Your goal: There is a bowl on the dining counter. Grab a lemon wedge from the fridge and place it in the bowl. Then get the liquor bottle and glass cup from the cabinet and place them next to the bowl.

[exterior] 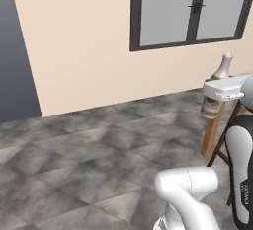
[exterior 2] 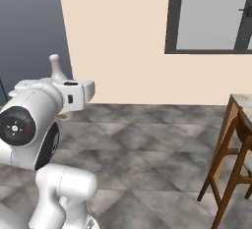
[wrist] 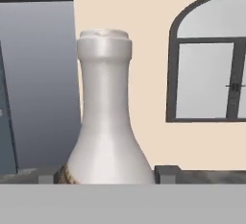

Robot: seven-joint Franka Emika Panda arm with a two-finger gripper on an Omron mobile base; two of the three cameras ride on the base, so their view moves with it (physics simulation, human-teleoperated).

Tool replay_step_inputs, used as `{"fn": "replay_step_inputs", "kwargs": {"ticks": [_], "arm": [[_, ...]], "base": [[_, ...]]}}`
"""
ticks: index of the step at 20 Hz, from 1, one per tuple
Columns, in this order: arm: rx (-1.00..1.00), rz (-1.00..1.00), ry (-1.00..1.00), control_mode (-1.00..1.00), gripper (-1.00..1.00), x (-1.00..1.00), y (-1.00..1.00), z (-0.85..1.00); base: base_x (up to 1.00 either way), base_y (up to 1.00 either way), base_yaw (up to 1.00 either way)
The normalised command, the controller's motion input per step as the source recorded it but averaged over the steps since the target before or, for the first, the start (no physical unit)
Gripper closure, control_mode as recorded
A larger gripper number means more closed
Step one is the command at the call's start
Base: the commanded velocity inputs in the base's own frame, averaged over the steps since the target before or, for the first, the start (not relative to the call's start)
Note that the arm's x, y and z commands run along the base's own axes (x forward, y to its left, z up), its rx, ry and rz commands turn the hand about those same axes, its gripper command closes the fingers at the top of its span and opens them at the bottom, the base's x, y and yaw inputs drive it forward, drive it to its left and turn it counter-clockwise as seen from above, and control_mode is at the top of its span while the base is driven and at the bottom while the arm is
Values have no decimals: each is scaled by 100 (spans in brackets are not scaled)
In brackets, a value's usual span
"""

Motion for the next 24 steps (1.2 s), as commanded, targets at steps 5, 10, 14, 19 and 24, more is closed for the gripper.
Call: {"fn": "replay_step_inputs", "kwargs": {"ticks": [5,10,14,19,24], "arm": [[0,0,0,100,100,0,0,0],[0,0,0,100,100,0,0,0],[0,0,0,100,100,0,0,0],[0,0,0,100,100,0,0,0],[0,0,0,100,100,0,0,0]], "base": [[10,-81,-26],[16,-91,-14],[14,-100,-4],[0,-100,0],[-3,-100,0]]}}
